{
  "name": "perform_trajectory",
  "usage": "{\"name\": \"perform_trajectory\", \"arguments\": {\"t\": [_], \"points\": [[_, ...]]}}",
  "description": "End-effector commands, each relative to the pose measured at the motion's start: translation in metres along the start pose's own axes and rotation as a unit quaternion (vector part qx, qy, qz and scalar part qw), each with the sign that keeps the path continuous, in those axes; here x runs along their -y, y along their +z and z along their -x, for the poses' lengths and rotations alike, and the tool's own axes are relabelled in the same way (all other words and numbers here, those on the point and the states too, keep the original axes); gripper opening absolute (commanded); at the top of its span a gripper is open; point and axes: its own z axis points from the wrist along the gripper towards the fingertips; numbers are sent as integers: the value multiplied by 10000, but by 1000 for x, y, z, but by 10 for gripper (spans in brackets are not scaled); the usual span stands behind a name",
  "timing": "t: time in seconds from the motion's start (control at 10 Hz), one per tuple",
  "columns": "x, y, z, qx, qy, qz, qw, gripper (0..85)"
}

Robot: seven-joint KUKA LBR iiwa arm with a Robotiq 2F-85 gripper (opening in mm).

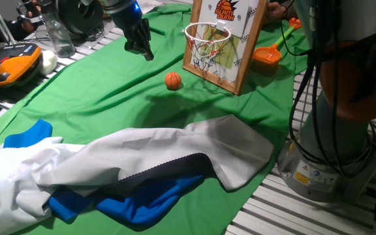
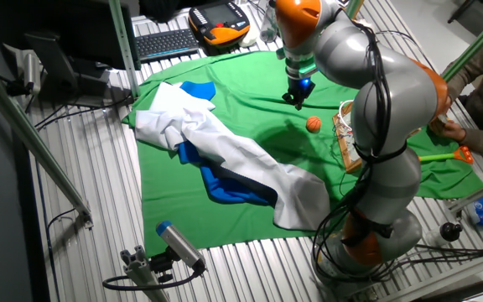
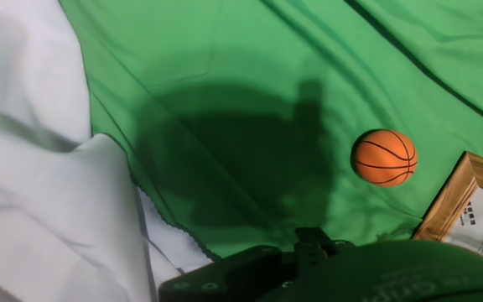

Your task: Grab a basketball, release it and shoot it into the basket

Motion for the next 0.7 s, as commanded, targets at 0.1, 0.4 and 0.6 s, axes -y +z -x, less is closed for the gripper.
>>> {"name": "perform_trajectory", "arguments": {"t": [0.1,0.4,0.6], "points": [[0,0,0,-15,-54,3,10000,0],[0,0,0,-30,-77,7,10000,0],[0,0,0,72,-137,35,9999,0]]}}
